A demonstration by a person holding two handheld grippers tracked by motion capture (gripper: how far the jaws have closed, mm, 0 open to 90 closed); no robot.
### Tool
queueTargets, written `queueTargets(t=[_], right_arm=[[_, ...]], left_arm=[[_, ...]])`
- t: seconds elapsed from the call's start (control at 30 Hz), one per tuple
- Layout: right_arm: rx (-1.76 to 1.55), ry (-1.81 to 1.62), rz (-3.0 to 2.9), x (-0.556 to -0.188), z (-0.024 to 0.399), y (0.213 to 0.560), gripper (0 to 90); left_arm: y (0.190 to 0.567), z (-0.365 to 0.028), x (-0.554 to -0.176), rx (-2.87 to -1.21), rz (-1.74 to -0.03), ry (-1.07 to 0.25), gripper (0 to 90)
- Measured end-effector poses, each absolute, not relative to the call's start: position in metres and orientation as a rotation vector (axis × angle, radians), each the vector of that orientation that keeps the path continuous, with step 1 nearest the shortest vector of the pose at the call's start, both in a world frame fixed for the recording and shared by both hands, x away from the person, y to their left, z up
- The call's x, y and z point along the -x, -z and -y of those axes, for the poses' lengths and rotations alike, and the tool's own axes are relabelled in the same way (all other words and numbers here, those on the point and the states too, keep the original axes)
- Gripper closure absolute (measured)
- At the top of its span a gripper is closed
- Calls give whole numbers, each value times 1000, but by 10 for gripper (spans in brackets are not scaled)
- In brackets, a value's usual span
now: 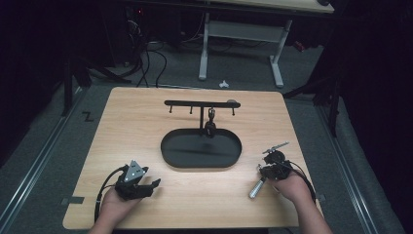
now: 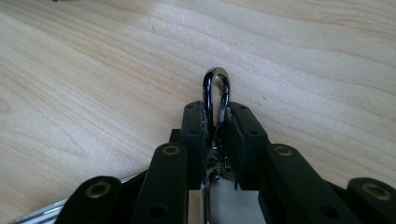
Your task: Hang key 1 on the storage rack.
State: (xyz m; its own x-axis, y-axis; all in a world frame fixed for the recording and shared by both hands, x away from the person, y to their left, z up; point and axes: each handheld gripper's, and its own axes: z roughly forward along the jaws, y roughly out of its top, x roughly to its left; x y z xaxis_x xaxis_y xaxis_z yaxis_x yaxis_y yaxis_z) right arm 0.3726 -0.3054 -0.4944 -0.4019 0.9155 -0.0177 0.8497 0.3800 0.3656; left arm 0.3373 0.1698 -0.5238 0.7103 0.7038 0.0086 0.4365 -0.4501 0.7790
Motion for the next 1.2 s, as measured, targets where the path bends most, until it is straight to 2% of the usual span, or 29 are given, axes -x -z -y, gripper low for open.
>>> queueTargets(t=[0.3, 0.47, 0.5, 1.2], right_arm=[[-1569, -322, -2535, -383, 301, 490, 780], [-1564, -250, -2583, -389, 297, 488, 817], [-1567, -232, -2592, -391, 297, 488, 852], [-1513, -161, -2632, -396, 292, 488, 861]], left_arm=[[523, -169, -337, -2112, -851, -419, 342], [523, -169, -337, -2111, -850, -418, 342], [523, -169, -337, -2109, -850, -416, 342], [523, -168, -337, -2107, -847, -409, 343]])
